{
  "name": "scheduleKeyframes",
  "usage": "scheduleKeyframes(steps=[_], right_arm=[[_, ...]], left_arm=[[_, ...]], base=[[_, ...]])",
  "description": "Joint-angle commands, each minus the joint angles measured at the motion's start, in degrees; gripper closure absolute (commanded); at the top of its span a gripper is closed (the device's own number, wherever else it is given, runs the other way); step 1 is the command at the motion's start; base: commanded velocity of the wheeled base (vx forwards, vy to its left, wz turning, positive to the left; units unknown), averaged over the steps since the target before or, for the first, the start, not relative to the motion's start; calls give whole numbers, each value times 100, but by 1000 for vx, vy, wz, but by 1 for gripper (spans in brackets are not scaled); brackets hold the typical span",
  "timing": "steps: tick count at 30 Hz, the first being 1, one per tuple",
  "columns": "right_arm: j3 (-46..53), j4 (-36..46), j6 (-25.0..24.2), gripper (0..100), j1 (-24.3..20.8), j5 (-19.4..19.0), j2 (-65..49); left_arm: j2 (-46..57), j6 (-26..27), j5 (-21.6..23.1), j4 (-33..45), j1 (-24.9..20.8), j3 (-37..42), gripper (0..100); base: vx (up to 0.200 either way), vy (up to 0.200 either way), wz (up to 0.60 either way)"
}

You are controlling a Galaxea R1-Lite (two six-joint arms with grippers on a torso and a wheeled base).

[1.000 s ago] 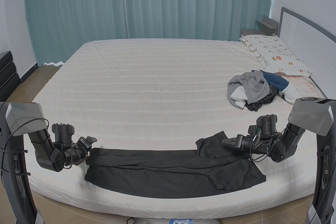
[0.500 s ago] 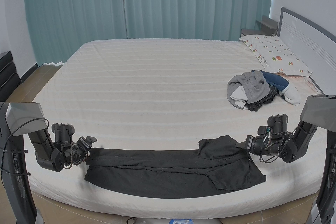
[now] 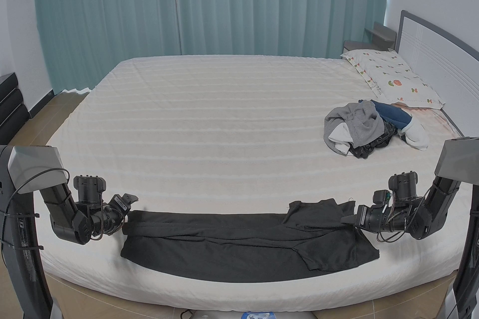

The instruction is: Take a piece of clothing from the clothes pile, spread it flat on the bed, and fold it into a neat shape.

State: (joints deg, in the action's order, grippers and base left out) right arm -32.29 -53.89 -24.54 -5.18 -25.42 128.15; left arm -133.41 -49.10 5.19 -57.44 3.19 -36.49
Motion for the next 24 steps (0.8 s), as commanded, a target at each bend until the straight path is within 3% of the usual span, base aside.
scheduleKeyframes(steps=[1,7,10,13,15,16,21,24], right_arm=[[92,-42,-7,0,35,2,-27],[162,-156,-262,0,43,46,-343],[206,-60,-1220,0,-88,362,-853],[250,134,-1747,0,-370,819,-976],[250,134,-1747,0,-370,819,-976],[267,371,-2108,0,-651,1294,-976],[267,424,-2899,0,-1152,1540,-932],[267,494,-3048,0,-1292,1549,-870]], left_arm=[[0,-3,-10,-4,6,1,0],[149,15,-10,-4,129,19,0],[518,32,-1,84,287,19,0],[764,41,52,295,393,19,0],[764,41,52,295,393,19,0],[914,32,298,682,419,-8,0],[914,24,395,770,410,1,0],[887,24,395,778,401,19,0]], base=[[0,0,0],[0,0,0],[0,0,0],[0,0,0],[0,0,0],[0,0,0],[0,0,0],[0,0,0]])
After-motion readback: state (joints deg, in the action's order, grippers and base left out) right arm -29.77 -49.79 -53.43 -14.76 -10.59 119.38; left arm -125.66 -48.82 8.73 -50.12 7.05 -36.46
